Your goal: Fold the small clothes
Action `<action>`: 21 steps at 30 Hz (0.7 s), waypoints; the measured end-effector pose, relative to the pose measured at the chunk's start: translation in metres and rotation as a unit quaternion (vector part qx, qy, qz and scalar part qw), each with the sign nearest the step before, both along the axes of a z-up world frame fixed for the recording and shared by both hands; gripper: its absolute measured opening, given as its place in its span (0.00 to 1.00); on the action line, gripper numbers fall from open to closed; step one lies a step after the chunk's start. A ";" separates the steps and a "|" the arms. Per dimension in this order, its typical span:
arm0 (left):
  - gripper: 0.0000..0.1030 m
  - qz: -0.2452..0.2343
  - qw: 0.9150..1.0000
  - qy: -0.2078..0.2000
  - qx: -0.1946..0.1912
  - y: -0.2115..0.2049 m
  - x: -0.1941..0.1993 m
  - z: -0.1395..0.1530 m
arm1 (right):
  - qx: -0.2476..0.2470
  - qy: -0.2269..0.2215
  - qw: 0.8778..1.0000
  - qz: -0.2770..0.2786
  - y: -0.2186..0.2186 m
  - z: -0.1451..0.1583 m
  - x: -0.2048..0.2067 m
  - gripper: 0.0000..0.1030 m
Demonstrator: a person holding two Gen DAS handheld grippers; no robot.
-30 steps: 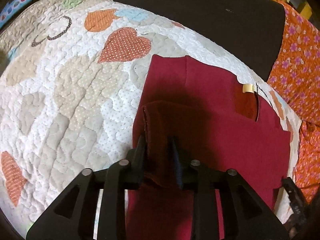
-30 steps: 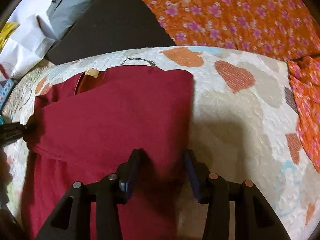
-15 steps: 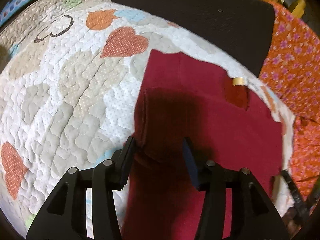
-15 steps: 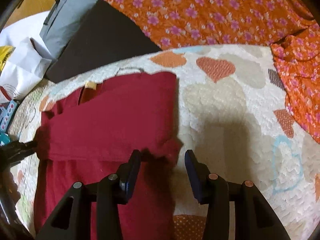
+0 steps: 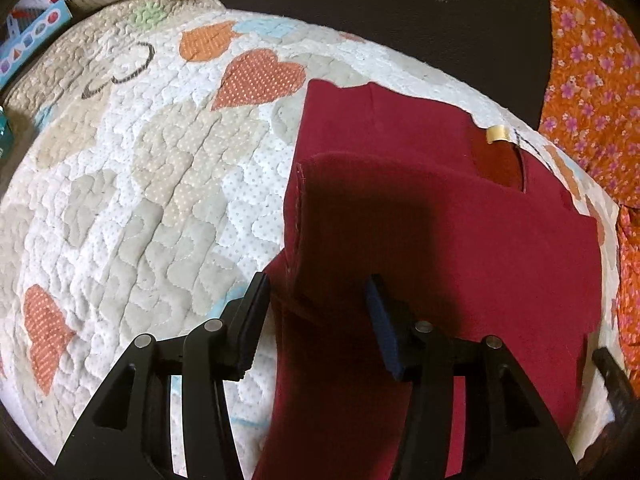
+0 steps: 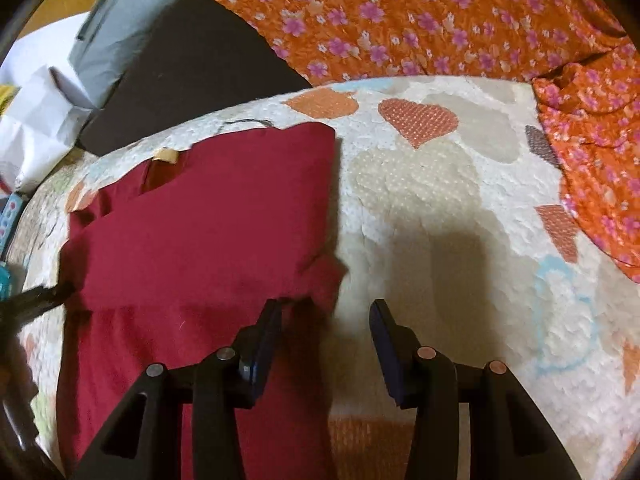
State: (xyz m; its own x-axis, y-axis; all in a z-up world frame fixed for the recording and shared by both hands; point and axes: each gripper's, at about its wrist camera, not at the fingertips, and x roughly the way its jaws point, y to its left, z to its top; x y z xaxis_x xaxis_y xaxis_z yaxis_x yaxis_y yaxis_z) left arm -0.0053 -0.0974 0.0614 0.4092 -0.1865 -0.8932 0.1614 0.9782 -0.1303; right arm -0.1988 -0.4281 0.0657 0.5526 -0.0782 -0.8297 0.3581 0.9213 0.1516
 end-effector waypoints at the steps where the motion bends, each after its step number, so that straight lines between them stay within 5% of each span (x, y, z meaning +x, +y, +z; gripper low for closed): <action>1: 0.48 -0.002 1.000 -0.005 0.004 -0.001 -0.004 0.002 | 0.004 0.001 1.000 0.010 0.006 0.000 -0.007 0.42; 7: 0.48 -0.015 0.999 -0.035 0.026 0.001 -0.021 0.013 | 0.006 0.029 0.999 0.025 0.026 -0.022 -0.025 0.43; 21: 0.48 0.001 0.999 0.012 -0.032 0.042 -0.042 0.015 | 0.023 0.037 0.998 0.037 0.038 -0.016 -0.044 0.45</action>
